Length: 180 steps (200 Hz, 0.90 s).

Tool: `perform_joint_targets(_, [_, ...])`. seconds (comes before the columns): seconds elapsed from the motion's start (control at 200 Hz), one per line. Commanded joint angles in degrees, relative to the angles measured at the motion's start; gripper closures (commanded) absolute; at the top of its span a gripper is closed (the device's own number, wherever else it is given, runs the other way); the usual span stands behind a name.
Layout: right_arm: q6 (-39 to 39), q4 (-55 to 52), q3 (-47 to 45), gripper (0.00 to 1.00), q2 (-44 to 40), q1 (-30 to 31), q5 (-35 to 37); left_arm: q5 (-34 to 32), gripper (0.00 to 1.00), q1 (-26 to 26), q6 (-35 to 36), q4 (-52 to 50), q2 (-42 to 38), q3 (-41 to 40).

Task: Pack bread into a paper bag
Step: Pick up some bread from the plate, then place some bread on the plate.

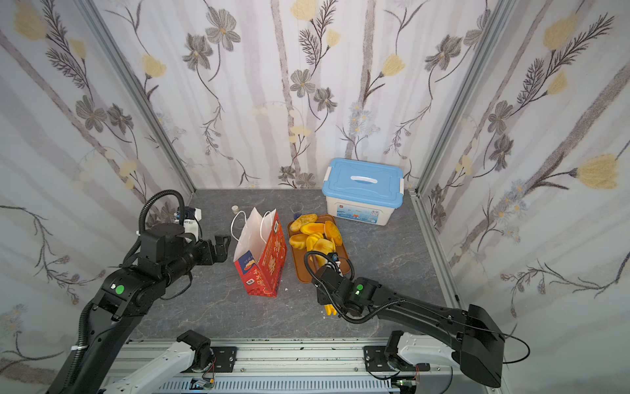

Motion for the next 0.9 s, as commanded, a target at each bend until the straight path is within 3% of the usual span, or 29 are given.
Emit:
perform_joint_targets(0.0, [-2.1, 2.0, 0.6, 0.41, -1.6, -0.7, 4.6, -0.7, 0.0, -0.1, 0.2, 0.0, 0.1, 0.7])
perform_joint_targets(0.135, [-4.1, 2.0, 1.1, 0.42, -3.9, -1.7, 4.5, 1.7, 0.0, 0.0, 0.7, 0.5, 0.2, 0.8])
perform_joint_targets(0.405, [-10.2, 2.4, 5.5, 0.45, -10.9, -2.5, 1.9, 14.1, 0.0, 0.0, 2.2, -0.3, -0.2, 3.6])
perform_joint_targets(0.684, [-19.1, 3.1, 14.1, 0.45, -15.1, -2.8, -6.3, 11.9, 0.0, 0.0, -1.7, 4.6, 3.2, 0.5])
perform_joint_targets(0.894, [-23.6, 4.8, 21.1, 0.45, -13.4, -3.0, -11.4, 6.6, 0.0, 0.0, -3.6, 8.3, 8.1, 1.3])
